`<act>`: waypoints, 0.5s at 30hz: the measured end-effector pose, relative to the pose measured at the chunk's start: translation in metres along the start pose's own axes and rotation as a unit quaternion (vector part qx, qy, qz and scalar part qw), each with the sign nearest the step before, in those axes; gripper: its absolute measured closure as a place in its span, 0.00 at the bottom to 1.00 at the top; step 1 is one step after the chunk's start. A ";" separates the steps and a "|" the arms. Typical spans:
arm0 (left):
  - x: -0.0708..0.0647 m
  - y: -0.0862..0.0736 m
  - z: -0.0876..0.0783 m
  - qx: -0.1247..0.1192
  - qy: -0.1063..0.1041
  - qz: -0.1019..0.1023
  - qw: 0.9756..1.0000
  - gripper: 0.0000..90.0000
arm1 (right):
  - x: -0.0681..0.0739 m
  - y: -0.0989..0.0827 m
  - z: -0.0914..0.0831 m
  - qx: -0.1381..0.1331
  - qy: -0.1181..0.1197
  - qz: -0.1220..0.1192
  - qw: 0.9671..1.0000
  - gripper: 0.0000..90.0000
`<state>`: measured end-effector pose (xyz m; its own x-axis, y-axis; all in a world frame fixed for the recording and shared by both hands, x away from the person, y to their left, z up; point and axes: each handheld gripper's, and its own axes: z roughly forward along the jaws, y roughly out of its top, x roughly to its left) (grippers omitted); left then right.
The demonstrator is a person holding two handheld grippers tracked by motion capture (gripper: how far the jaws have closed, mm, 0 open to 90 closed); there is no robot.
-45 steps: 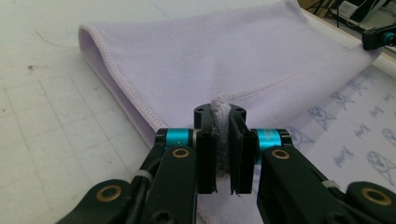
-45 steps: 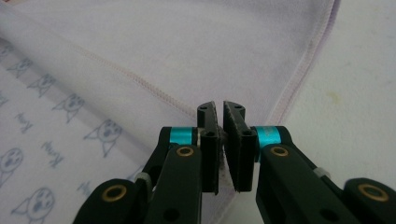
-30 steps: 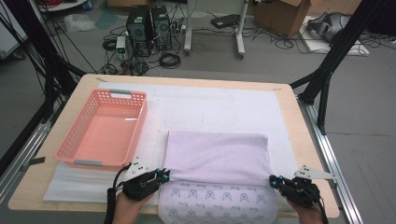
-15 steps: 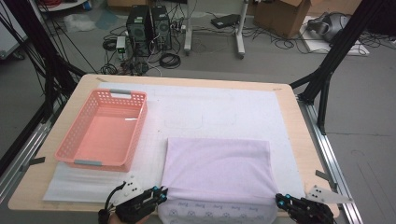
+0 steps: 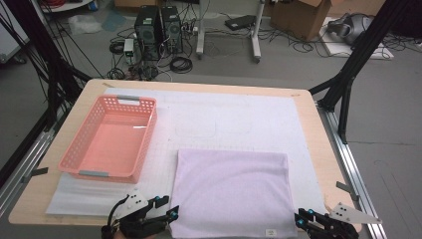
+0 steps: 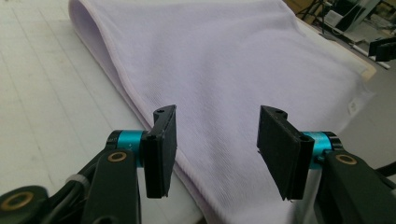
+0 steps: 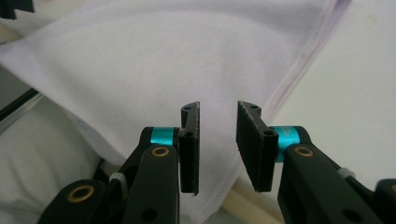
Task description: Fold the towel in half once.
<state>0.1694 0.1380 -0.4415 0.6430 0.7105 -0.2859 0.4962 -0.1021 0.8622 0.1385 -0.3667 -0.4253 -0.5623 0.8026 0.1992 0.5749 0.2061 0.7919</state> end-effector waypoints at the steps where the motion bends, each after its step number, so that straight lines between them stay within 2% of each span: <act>1: 0.001 0.002 0.002 -0.003 0.003 0.000 1.000 0.53 | -0.002 0.002 0.002 -0.004 -0.008 0.001 1.000 0.78; 4: 0.005 0.008 0.008 -0.012 0.008 -0.009 1.000 0.53 | -0.007 0.010 0.013 -0.006 -0.037 -0.005 0.999 0.78; 6: 0.010 0.011 0.013 -0.010 0.011 -0.010 1.000 0.53 | -0.009 0.015 0.019 -0.006 -0.051 -0.012 0.999 0.78; 8: 0.015 0.014 0.018 -0.010 0.014 -0.010 1.000 0.53 | -0.012 0.020 0.027 -0.007 -0.059 -0.019 0.998 0.79; 11: 0.023 0.019 0.026 -0.009 0.018 -0.014 1.000 0.53 | -0.018 0.027 0.039 -0.005 -0.074 -0.042 0.996 0.82; 15: 0.033 0.028 0.039 -0.013 0.024 -0.021 0.999 0.53 | -0.028 0.038 0.053 -0.007 -0.075 -0.035 0.997 0.82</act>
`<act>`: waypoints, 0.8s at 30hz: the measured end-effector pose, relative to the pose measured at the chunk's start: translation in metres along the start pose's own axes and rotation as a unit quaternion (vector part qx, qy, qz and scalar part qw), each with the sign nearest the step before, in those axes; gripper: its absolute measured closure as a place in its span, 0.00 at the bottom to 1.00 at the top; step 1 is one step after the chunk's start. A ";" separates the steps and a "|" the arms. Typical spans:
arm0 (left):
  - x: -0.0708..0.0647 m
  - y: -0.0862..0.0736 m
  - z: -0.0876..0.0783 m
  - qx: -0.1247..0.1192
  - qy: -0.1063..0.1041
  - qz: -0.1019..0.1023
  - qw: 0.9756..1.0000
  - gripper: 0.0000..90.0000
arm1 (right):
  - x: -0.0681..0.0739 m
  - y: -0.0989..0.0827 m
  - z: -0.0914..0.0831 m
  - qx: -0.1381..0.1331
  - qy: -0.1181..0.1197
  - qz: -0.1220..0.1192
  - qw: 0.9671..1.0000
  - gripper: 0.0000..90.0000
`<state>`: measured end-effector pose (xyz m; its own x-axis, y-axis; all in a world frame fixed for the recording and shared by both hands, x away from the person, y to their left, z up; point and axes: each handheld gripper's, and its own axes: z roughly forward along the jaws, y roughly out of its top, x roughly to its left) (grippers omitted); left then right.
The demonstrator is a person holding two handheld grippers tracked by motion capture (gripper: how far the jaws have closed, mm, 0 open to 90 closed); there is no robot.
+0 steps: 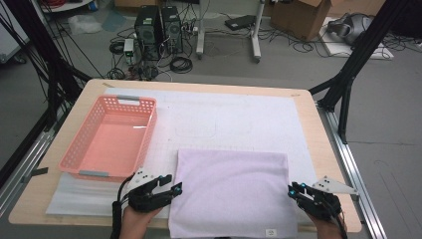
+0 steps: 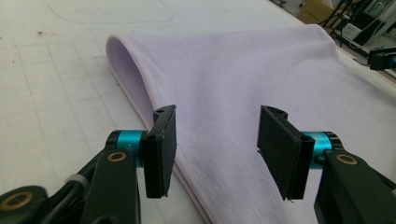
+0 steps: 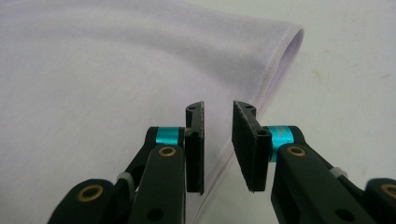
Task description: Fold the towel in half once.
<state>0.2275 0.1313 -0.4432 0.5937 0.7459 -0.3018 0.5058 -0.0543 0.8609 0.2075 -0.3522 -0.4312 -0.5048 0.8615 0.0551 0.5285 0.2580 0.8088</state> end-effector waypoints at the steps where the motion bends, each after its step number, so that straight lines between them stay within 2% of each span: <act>1: 0.002 0.002 0.003 0.001 0.000 0.001 1.000 0.53 | -0.001 0.002 0.002 0.001 0.001 0.002 1.000 0.82; 7: 0.015 0.015 0.022 0.007 -0.001 0.004 1.000 0.52 | -0.010 0.019 0.024 -0.003 0.012 0.001 1.000 0.84; 12: 0.024 0.025 0.035 0.008 0.000 0.014 1.000 0.52 | -0.013 0.036 0.050 0.003 0.023 -0.002 1.000 0.84; 15: 0.029 0.030 0.042 0.008 0.001 0.014 1.000 0.52 | -0.017 0.043 0.068 0.010 0.027 -0.002 1.000 0.84; 16: 0.031 0.031 0.045 0.008 0.004 0.014 1.000 0.52 | -0.019 0.044 0.074 0.014 0.023 -0.003 1.000 0.84; 18: 0.034 0.032 0.048 0.009 0.006 0.016 1.000 0.52 | -0.023 0.045 0.085 0.041 0.007 -0.013 0.999 0.85; 19: 0.035 0.033 0.049 0.010 0.009 0.018 1.000 0.52 | -0.025 0.044 0.086 0.044 0.007 -0.010 0.999 0.86; 20: 0.035 0.033 0.050 0.012 0.011 0.018 1.000 0.52 | -0.027 0.044 0.086 0.041 0.004 -0.010 0.999 0.86; 22: 0.036 0.033 0.052 0.014 0.021 0.022 0.999 0.52 | -0.030 0.045 0.084 0.049 -0.035 -0.021 0.998 0.86; 24: 0.037 0.034 0.055 0.018 0.036 0.020 0.999 0.52 | -0.035 0.044 0.080 0.051 -0.044 -0.007 0.998 0.86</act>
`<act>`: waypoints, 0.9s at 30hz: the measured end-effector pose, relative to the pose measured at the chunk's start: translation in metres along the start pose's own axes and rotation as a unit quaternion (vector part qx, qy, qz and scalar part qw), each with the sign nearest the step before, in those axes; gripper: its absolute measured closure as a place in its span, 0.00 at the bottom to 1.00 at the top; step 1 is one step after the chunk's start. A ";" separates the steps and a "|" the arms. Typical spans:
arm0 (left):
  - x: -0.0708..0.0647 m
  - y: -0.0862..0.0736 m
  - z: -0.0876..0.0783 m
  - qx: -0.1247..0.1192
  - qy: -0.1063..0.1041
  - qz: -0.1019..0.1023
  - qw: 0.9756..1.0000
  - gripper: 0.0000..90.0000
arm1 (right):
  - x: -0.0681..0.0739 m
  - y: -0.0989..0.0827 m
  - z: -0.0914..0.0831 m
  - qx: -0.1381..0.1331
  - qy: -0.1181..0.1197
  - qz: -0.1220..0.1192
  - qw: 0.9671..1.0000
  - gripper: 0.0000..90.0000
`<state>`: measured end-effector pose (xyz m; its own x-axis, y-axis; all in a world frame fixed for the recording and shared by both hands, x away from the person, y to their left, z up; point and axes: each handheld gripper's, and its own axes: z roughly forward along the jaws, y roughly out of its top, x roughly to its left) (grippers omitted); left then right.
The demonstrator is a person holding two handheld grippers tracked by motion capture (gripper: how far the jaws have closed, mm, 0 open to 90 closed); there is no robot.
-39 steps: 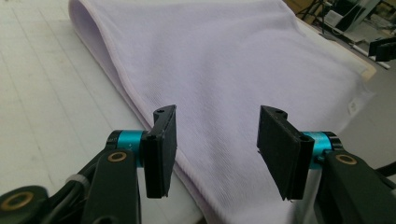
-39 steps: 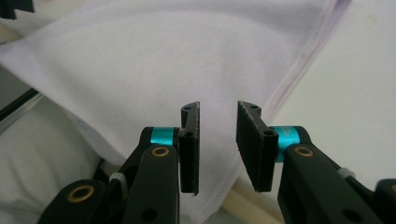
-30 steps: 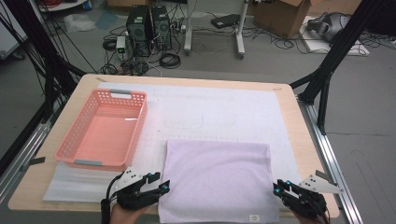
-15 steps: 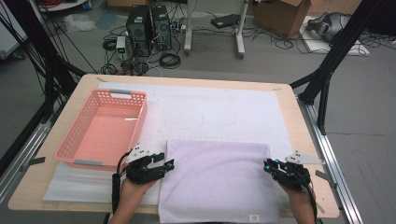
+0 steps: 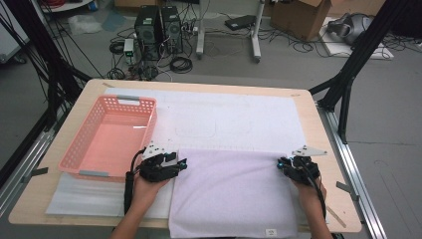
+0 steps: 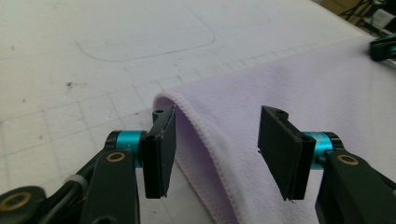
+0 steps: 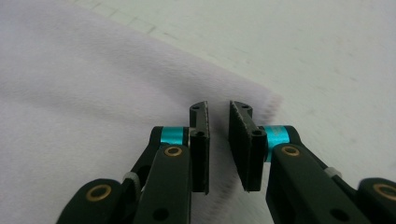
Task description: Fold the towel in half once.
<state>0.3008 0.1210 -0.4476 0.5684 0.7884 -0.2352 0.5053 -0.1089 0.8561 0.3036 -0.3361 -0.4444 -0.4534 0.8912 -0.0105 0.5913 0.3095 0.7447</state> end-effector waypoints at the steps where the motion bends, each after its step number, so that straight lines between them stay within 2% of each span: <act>1: 0.000 0.001 0.002 0.001 0.007 -0.002 1.000 0.52 | -0.003 -0.001 -0.002 -0.003 -0.005 0.006 1.000 0.86; 5: 0.003 0.005 0.013 -0.001 0.032 -0.014 0.999 0.52 | -0.013 -0.006 -0.015 -0.040 0.010 0.044 0.998 0.79; 6: 0.004 0.005 0.015 0.009 0.040 -0.022 0.999 0.52 | -0.015 -0.006 -0.019 -0.051 0.014 0.057 0.997 0.76; 7: 0.006 0.007 0.018 0.028 0.042 -0.030 0.998 0.51 | -0.016 -0.007 -0.021 -0.056 0.015 0.063 0.996 0.73; 9: 0.007 0.009 0.023 0.048 0.045 -0.037 0.997 0.47 | -0.019 -0.007 -0.023 -0.065 0.018 0.080 0.995 0.65; 11: 0.006 0.011 0.027 0.056 0.044 -0.022 0.997 0.46 | -0.020 -0.007 -0.020 -0.060 0.021 0.085 0.994 0.61; 16: 0.003 0.013 0.033 0.060 0.056 0.000 0.997 0.48 | -0.015 -0.006 -0.007 -0.024 0.032 0.073 0.997 0.51; 17: 0.002 0.013 0.032 0.060 0.052 0.006 0.997 0.53 | -0.014 -0.006 -0.004 -0.017 0.034 0.069 0.997 0.51; 18: -0.001 0.012 0.033 0.064 0.040 0.019 0.997 0.68 | -0.012 -0.006 -0.002 -0.007 0.035 0.063 0.997 0.50; 19: -0.006 0.012 0.034 0.069 0.042 0.048 0.996 0.83 | -0.010 -0.006 -0.001 -0.005 0.028 0.053 0.998 0.50; 20: -0.009 0.012 0.035 0.071 0.047 0.062 0.995 0.87 | -0.008 -0.006 0.000 -0.005 0.023 0.044 0.999 0.50; 21: -0.011 0.012 0.035 0.072 0.052 0.065 0.994 0.89 | -0.008 -0.006 -0.001 -0.003 0.022 0.044 0.999 0.51; 23: -0.009 0.012 0.035 0.072 0.048 0.056 0.995 0.91 | -0.007 -0.006 -0.001 -0.001 0.019 0.038 0.999 0.57; 24: -0.009 0.012 0.035 0.071 0.046 0.046 0.995 0.91 | -0.006 -0.006 -0.002 -0.001 0.022 0.036 0.999 0.65; 25: -0.007 0.012 0.034 0.072 0.044 0.039 0.996 0.92 | -0.005 -0.006 -0.003 0.002 0.031 0.039 0.999 0.74; 26: -0.007 0.012 0.035 0.070 0.043 0.025 0.996 0.92 | -0.005 -0.005 -0.003 0.005 0.044 0.041 0.998 0.87; 27: -0.006 0.013 0.035 0.069 0.044 0.016 0.996 0.92 | -0.005 -0.005 -0.003 0.008 0.057 0.043 0.997 0.90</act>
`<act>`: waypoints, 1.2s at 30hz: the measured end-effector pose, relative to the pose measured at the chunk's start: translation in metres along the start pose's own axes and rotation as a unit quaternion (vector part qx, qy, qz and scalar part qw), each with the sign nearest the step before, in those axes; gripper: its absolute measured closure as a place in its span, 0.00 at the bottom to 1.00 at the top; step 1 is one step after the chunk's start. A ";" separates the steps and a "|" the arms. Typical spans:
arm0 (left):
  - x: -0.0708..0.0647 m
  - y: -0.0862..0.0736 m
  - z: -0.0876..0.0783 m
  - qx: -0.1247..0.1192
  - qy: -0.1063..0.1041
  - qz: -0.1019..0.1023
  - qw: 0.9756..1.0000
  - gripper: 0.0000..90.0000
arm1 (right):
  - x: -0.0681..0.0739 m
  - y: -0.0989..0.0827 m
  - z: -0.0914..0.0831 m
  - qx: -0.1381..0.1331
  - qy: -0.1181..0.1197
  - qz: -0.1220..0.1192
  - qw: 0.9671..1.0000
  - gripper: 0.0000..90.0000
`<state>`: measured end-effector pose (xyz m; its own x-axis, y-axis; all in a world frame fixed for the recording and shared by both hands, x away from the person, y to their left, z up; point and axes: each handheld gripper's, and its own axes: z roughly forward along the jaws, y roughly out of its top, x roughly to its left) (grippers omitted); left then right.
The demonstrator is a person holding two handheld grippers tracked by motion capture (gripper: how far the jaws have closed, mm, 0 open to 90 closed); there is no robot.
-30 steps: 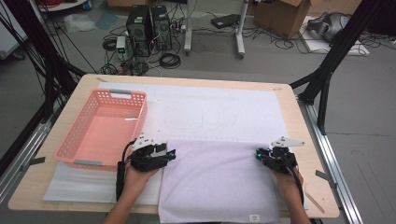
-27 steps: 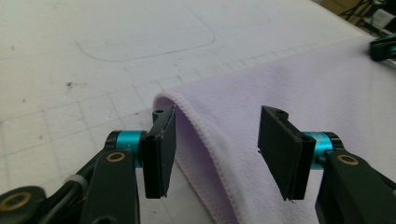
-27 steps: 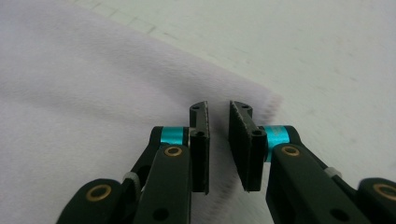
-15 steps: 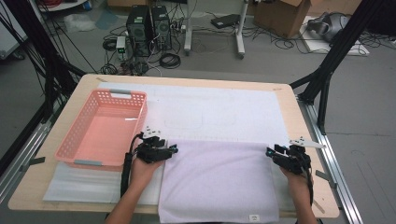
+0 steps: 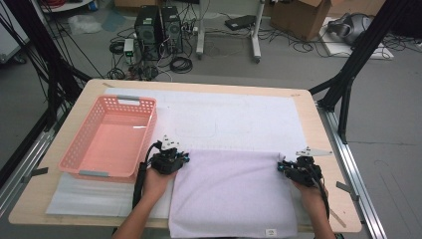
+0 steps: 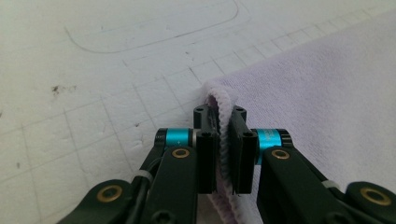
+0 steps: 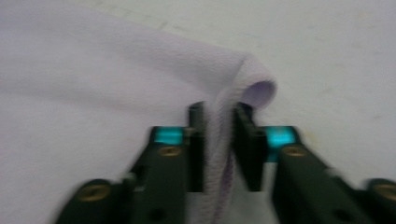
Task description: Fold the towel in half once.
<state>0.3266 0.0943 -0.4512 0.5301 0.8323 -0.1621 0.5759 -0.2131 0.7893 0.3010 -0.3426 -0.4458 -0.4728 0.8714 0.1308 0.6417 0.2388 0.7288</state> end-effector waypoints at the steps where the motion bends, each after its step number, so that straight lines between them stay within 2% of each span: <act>1: 0.000 0.000 0.000 -0.005 0.002 -0.006 1.000 0.93 | 0.001 0.001 0.000 0.003 -0.004 -0.003 1.000 0.91; 4: 0.003 0.003 -0.001 -0.024 0.004 -0.027 0.999 0.93 | 0.002 0.003 -0.001 0.001 -0.009 -0.007 1.000 0.93; 5: 0.005 0.004 -0.001 -0.029 0.002 -0.033 0.999 0.94 | 0.002 0.003 -0.002 -0.009 -0.013 -0.011 1.000 0.93; 7: 0.007 0.005 -0.002 -0.042 0.010 -0.043 0.998 0.94 | -0.001 0.007 -0.006 -0.030 -0.015 -0.003 0.999 0.94; 9: 0.011 0.010 -0.002 -0.039 0.009 -0.051 0.998 0.94 | -0.003 0.013 -0.009 -0.047 -0.022 -0.002 0.999 0.94; 10: 0.011 0.014 -0.002 -0.045 0.009 -0.053 0.998 0.94 | -0.003 0.015 -0.008 -0.052 -0.025 -0.006 0.998 0.94; 12: 0.011 0.025 -0.003 -0.055 0.011 -0.052 0.997 0.94 | -0.005 0.020 -0.006 -0.051 -0.034 -0.012 0.998 0.94; 14: 0.013 0.037 -0.002 -0.056 0.016 -0.048 0.997 0.94 | -0.008 0.024 -0.003 -0.056 -0.039 -0.008 0.998 0.94; 19: 0.022 0.058 0.011 -0.062 0.027 -0.058 0.996 0.94 | -0.019 0.041 -0.001 -0.080 -0.043 0.007 0.996 0.94; 22: 0.027 0.069 0.017 -0.062 0.036 -0.053 0.996 0.94 | -0.023 0.055 0.002 -0.081 -0.051 0.000 0.995 0.94; 24: 0.032 0.076 0.021 -0.069 0.034 -0.063 0.995 0.94 | -0.027 0.064 0.006 -0.082 -0.055 0.001 0.995 0.94; 26: 0.037 0.079 0.024 -0.082 0.034 -0.075 0.993 0.94 | -0.032 0.072 0.011 -0.086 -0.057 0.002 0.995 0.94; 34: 0.052 0.093 0.043 -0.078 0.049 -0.062 0.994 0.94 | -0.044 0.097 0.035 -0.071 -0.069 0.000 0.995 0.94; 36: 0.054 0.099 0.045 -0.080 0.054 -0.056 0.994 0.94 | -0.046 0.101 0.040 -0.082 -0.073 0.001 0.994 0.94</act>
<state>0.4405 0.0955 -0.4087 0.3930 0.8983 -0.1964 0.5170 -0.0392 0.8551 0.4115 -0.3416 -0.4048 -0.3712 0.9276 0.0426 0.5300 0.1740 0.8300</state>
